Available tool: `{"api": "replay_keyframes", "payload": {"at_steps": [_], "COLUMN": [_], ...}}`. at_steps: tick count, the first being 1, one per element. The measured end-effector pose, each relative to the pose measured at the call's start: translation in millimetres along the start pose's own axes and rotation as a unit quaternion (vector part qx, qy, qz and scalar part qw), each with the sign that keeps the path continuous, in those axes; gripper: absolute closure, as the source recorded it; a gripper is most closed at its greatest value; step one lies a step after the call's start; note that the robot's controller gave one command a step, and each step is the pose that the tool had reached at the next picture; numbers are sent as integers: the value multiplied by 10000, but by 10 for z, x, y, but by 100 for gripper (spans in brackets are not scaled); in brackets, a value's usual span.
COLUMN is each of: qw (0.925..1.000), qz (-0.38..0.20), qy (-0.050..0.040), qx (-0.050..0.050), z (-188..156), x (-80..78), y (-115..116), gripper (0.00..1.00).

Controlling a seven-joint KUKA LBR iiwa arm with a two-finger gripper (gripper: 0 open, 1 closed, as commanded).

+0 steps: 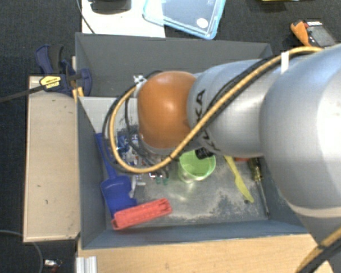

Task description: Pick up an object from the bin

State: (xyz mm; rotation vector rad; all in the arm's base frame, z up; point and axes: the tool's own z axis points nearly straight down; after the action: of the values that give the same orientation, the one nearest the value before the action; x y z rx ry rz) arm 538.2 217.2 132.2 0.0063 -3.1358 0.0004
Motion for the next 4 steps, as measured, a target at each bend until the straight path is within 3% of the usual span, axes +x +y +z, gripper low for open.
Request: {"api": "replay_keyframes", "payload": {"at_steps": [1,2,3,4], "qw": [10000,9991,9990,9995], "qz": [34,-410,436,-290], "qy": [-38,-51,-63,-89], "qx": [-9,-8,-24,3], "z": [-47,525,293,539], "x": [-22,90,63,50], "y": [-10,258,310,272], "gripper": [0,0,0,0]}}
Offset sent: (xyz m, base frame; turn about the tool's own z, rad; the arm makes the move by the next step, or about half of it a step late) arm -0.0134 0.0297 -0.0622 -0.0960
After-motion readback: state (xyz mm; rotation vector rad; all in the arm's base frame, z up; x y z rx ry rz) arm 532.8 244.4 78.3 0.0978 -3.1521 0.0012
